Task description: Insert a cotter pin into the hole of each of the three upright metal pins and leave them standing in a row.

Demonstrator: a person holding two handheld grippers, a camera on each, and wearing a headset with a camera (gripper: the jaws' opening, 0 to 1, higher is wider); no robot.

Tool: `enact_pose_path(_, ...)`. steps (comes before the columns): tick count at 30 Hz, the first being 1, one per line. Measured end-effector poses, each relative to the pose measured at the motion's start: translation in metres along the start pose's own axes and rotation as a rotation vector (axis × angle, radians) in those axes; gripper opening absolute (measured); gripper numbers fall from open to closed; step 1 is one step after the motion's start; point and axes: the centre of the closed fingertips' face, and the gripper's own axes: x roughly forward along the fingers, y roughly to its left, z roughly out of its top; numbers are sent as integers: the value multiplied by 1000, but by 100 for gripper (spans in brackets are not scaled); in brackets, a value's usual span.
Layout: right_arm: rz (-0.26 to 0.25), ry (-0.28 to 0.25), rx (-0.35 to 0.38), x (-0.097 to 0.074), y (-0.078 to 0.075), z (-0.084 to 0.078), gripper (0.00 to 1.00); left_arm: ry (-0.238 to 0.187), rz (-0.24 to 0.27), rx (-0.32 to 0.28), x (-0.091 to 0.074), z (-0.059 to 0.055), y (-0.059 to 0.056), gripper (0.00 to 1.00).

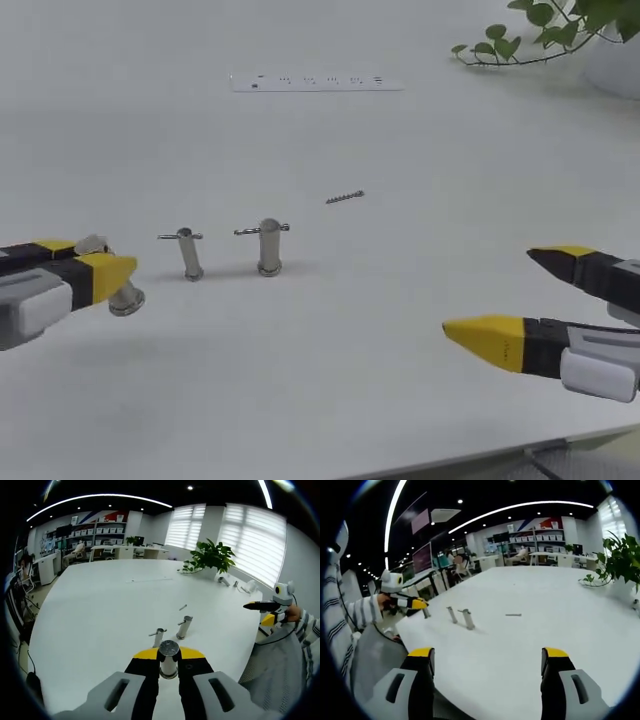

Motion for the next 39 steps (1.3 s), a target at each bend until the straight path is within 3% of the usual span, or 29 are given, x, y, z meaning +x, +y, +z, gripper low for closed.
enact_pose_path(3,-1,16,-15,1,1,-3,89,12,-16,26,6,-2,-6,11)
enact_pose_path(4,0,18,-17,1,1,-3,89,22,-17,69,9,-4,-8,11)
enact_pose_path(10,-1,14,-1,0,2,-4,89,49,-43,77,27,-15,-16,11)
enact_pose_path(15,-4,17,0,0,2,-4,89,93,-54,112,39,-27,-19,11)
enact_pose_path(19,-2,22,-1,0,3,-5,89,104,-49,147,44,-33,-20,11)
enact_pose_path(24,0,29,-3,0,3,-6,89,95,-38,146,48,-33,-18,11)
enact_pose_path(30,7,43,-6,1,5,-9,89,128,-36,238,53,-37,-19,11)
enact_pose_path(39,11,57,-12,4,5,-11,89,106,-51,237,60,-34,-20,11)
